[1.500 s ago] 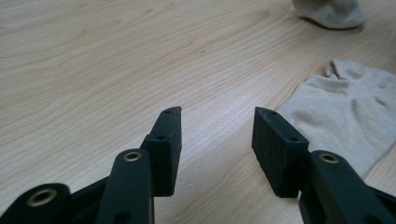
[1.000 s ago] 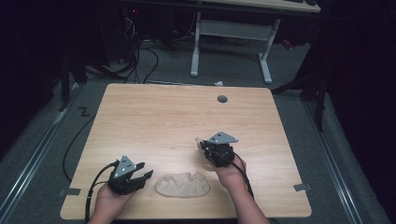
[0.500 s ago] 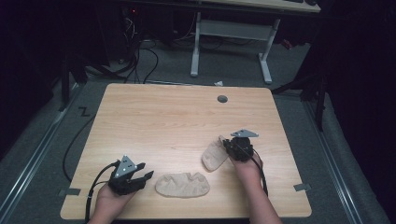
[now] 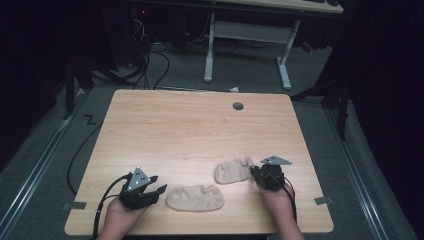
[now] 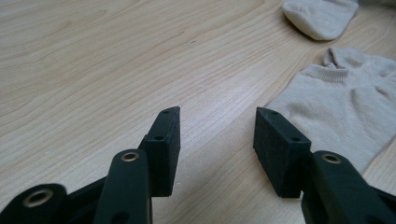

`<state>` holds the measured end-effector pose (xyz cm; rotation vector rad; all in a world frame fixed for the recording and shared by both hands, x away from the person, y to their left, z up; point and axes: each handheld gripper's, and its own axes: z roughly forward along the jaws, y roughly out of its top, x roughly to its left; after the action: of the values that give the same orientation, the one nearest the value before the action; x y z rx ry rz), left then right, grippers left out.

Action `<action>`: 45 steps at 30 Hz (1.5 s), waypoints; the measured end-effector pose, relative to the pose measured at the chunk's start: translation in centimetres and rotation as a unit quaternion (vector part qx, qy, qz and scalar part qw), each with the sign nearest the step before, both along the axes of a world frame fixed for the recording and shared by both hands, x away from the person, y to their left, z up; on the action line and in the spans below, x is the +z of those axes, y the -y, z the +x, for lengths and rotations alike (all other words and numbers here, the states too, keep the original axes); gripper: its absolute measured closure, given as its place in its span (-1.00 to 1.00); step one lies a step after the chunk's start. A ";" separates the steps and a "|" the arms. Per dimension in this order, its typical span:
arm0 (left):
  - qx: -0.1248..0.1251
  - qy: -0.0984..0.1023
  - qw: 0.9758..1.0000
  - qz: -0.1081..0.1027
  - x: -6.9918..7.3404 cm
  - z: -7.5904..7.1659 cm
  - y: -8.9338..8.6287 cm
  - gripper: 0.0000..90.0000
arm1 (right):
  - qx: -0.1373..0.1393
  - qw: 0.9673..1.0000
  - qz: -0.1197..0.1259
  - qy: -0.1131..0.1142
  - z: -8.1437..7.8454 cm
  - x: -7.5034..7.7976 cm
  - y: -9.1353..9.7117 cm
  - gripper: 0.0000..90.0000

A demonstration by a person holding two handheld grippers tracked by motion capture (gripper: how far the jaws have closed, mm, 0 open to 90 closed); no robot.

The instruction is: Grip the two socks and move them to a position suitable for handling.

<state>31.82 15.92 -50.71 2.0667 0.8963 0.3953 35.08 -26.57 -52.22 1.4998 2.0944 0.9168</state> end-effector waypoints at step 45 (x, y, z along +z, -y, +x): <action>0.014 -0.048 0.998 0.047 -0.4 6.4 8.8 0.32 | 0.051 0.998 -0.003 0.023 2.0 1.1 -5.7 0.40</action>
<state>38.21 7.13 -51.09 2.1764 0.9815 0.3617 37.05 -20.89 -51.13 1.3658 2.1561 0.9722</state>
